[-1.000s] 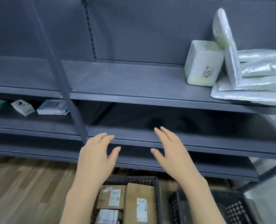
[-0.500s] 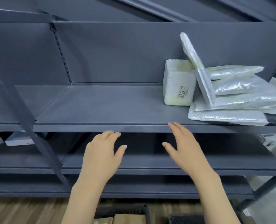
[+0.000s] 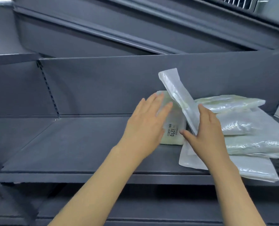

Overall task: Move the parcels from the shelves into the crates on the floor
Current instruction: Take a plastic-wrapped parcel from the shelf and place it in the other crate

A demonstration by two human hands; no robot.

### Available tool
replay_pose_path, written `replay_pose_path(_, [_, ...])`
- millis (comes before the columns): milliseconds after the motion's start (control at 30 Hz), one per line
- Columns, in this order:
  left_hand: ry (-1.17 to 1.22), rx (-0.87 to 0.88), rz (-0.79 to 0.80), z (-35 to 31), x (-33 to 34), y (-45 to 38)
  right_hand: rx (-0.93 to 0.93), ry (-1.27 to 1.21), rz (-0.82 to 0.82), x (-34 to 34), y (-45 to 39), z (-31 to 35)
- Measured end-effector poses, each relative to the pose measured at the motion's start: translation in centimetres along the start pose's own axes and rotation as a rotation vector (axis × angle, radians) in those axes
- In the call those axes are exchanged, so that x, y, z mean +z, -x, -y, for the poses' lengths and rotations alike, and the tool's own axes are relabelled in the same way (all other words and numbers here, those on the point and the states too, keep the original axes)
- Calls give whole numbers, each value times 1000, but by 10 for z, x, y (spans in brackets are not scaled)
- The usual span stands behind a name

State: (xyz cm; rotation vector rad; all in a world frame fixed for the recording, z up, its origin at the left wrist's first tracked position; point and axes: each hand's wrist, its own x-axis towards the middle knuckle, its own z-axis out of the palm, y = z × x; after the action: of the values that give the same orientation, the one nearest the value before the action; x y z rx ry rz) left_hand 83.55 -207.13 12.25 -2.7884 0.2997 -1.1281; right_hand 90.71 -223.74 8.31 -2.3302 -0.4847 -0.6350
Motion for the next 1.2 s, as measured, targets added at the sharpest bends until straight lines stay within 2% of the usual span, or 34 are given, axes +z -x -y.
replay_pose_path(100, [-200, 186, -21, -5, 16, -42, 33, 9, 79, 11, -15, -14])
replay_pose_path(167, [-326, 245, 0, -5, 26, -61, 44, 7, 104, 18, -22, -22])
replay_pose_path(267, [-483, 253, 49, 3, 41, -81, 79, 17, 147, 27, -27, -31])
replay_pose_path(400, [-529, 205, 73, 13, 53, -90, 140, 21, 163, 36, -30, -44])
replay_pose_path(500, [-504, 158, 54, 16, 53, -86, 143, -7, 83, 42, -32, -48])
replay_pose_path(667, [-448, 80, -134, 13, 40, -70, 94, -137, -129, 44, -25, -39])
replay_pose_path(767, [-369, -1, -261, 12, 19, -42, 22, -192, -231, 46, -12, -21])
replay_pose_path(900, [-204, -154, -293, 4, -23, 23, -123, -170, -292, 36, 19, 7])
replay_pose_path(1033, [-76, -357, -211, -15, -56, 112, -303, -165, -184, 22, 74, 27])
replay_pose_path(1200, [73, -557, -177, -57, -94, 224, -401, -222, -100, 10, 173, 46])
